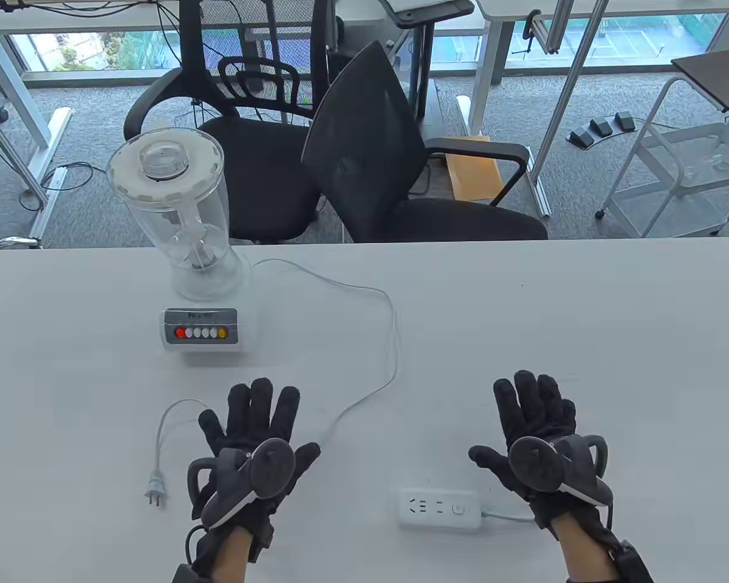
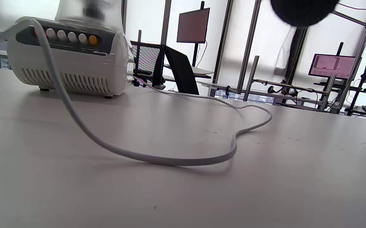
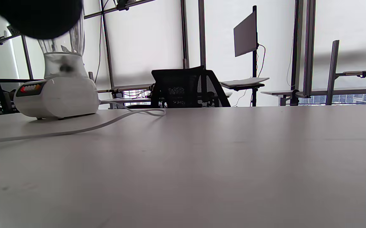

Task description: Plug the blender into the power strip

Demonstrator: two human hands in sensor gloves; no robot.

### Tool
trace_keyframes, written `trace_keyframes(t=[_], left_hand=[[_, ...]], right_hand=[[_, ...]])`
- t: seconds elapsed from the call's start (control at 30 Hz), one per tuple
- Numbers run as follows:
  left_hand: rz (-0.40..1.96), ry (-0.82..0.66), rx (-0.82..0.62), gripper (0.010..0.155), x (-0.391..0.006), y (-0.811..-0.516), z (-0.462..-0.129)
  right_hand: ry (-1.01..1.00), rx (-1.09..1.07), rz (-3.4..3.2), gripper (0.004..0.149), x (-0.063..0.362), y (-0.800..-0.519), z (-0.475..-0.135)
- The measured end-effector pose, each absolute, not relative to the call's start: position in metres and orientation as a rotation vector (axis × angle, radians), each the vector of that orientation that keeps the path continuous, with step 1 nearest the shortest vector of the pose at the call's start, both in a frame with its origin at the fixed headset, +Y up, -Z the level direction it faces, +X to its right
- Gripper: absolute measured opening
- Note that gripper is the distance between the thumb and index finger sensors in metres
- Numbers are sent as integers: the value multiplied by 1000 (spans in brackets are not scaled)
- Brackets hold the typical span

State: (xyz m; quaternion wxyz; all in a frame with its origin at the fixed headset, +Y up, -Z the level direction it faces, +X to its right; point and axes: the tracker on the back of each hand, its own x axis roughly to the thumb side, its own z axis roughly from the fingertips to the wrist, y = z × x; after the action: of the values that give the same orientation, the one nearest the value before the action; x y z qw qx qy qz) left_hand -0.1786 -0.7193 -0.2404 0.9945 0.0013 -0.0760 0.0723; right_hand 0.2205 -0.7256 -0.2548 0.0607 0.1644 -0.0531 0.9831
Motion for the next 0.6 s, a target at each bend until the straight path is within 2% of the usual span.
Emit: trace_keyframes(t=[0.6], left_hand=[[159, -141, -2, 87, -184, -718, -241]], right_hand=[[-106, 572, 2963, 107, 210, -724, -246]])
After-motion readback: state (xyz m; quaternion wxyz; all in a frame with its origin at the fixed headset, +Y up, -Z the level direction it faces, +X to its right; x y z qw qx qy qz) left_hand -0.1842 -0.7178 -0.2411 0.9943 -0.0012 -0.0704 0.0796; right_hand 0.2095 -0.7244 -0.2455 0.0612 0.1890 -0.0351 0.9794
